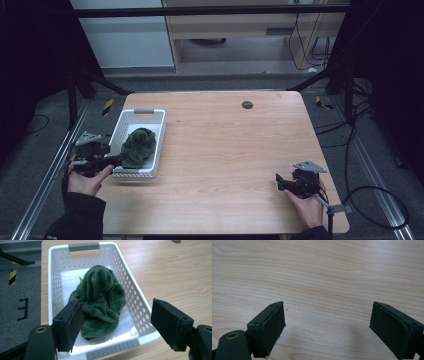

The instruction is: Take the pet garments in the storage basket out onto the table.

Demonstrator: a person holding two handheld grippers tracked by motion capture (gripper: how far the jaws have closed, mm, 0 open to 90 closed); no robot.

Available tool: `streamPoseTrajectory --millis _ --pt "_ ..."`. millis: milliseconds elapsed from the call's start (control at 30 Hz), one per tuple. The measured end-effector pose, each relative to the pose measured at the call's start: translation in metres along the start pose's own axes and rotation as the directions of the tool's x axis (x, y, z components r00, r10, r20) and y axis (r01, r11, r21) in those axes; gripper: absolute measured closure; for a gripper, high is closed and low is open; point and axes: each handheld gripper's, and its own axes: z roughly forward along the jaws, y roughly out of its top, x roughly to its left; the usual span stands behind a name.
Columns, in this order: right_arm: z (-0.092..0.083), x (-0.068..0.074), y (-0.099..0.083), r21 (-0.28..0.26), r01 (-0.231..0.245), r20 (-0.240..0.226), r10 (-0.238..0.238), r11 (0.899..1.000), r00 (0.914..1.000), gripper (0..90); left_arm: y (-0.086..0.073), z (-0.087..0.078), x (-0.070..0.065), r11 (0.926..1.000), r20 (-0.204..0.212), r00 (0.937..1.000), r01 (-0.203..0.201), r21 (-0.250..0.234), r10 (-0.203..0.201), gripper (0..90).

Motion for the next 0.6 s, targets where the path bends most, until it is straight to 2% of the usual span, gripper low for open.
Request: streamPoseTrajectory --millis 100,367,600 --pt "0.0 0.0 0.0 0.002 0.001 0.001 -0.001 1.0 1.0 12.6 0.007 0.004 0.002 0.9994 -0.02 0.9995 -0.023 0.025 0.023 24.8" --pt "0.0 0.001 0.0 0.003 -0.001 0.0 0.001 1.0 1.0 12.6 0.027 0.018 0.01 0.9971 0.0 0.9991 -0.041 0.065 0.042 24.8" --pt "0.002 0.001 0.0 0.013 0.007 -0.003 -0.007 1.0 1.0 12.3 0.042 0.031 0.011 0.9902 -0.01 0.9962 -0.085 0.111 0.086 24.8"
